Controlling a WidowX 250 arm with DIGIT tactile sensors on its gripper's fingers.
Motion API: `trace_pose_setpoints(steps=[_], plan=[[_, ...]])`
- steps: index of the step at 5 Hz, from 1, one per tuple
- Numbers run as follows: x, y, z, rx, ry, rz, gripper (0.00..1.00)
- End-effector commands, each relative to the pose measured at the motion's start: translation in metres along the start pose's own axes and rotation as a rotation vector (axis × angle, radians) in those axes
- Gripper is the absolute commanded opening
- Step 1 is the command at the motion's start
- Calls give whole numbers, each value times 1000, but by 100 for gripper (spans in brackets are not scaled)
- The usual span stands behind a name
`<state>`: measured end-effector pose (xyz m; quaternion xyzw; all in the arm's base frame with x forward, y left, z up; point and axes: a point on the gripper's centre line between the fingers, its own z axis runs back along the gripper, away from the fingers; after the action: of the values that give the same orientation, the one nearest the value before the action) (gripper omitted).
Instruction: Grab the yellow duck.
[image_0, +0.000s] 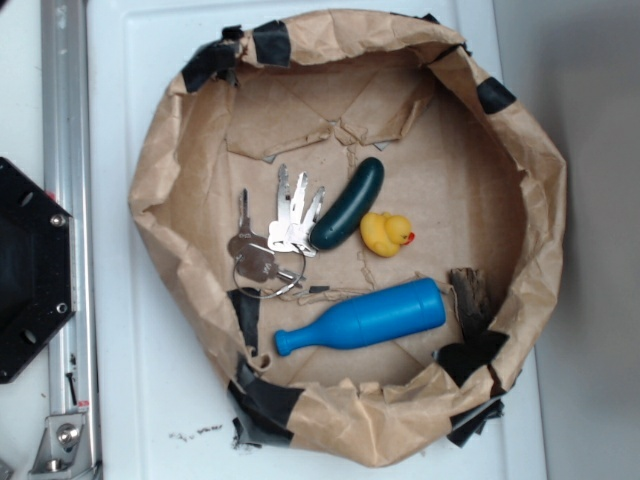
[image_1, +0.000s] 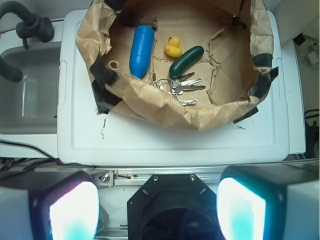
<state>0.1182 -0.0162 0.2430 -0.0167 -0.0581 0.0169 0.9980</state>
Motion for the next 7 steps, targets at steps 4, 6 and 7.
trace_pose_setpoints(steps=[4, 6, 7], plan=[[93, 34, -72, 235, -92, 193, 100], [139, 48, -147, 122, -116, -76, 100], [157, 43, -179, 96, -114, -154, 100]])
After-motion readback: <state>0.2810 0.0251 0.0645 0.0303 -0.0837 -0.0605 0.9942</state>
